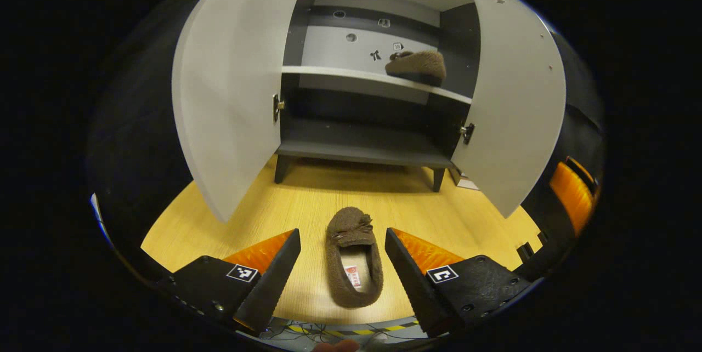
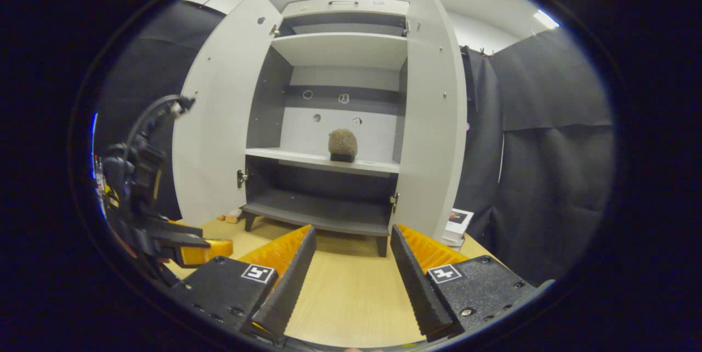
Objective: Grab one shoe with the right hand and put it into the shoe cabinet, grab the other shoe with the left hand and put it into the shoe cabinet; then close the right door with the right hand and the left door with the left hand.
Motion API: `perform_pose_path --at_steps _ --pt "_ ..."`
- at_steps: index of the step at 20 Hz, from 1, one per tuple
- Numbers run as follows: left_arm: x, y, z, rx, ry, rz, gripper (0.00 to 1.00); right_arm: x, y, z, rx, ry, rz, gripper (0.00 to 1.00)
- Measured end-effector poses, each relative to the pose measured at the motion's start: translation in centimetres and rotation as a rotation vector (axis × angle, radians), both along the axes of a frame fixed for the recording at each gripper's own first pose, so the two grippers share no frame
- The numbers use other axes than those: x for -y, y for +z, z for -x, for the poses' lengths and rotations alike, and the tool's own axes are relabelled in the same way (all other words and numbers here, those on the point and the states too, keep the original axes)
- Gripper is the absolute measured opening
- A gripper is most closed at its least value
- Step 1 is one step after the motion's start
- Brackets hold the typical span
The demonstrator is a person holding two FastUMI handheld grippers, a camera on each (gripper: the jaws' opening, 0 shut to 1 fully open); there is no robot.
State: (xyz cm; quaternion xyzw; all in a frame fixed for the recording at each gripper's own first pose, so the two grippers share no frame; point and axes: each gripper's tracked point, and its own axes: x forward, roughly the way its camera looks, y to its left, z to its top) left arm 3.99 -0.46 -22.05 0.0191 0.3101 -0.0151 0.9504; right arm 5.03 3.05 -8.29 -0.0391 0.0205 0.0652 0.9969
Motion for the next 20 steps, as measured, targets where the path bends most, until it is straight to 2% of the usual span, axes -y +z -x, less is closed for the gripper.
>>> perform_pose_path --at_steps 4,6,10,12,14,18,19,20 --pt "-1.9 -6.9 -0.3 -0.14 0.006 -0.036 0.96 1.0 -0.4 -0.1 -0.01 -0.02 -0.006 0.87" --pt "-2.4 -8.7 -0.2 -0.178 0.007 -0.046 0.96 1.4 -1.0 -0.1 -0.034 -0.026 -0.004 0.87" --pt "-2.3 -10.3 -0.7 -0.209 0.009 -0.003 0.95 2.0 -1.7 -0.1 -0.061 -0.037 0.025 0.87" --pt "-2.1 -11.2 -1.7 -0.199 0.009 0.026 0.84 2.1 -2.1 -0.1 -0.074 -0.042 0.035 0.87" --pt "-2.2 -11.6 -2.6 -0.192 0.001 0.026 0.84 1.9 -2.6 0.0 -0.091 -0.042 0.04 0.87" --pt "-1.7 -12.0 -3.7 -0.16 0.021 0.052 0.6 1.7 -2.7 0.0 -0.102 -0.044 0.057 0.87" --pt "-1.7 -12.1 -3.6 -0.158 0.034 0.048 0.36 1.7 -2.7 0.0 -0.1 -0.044 0.057 0.87" --pt "-2.5 -11.7 -3.8 -0.143 0.054 0.008 0.28 1.5 -2.6 -0.1 -0.1 -0.042 0.056 0.87"
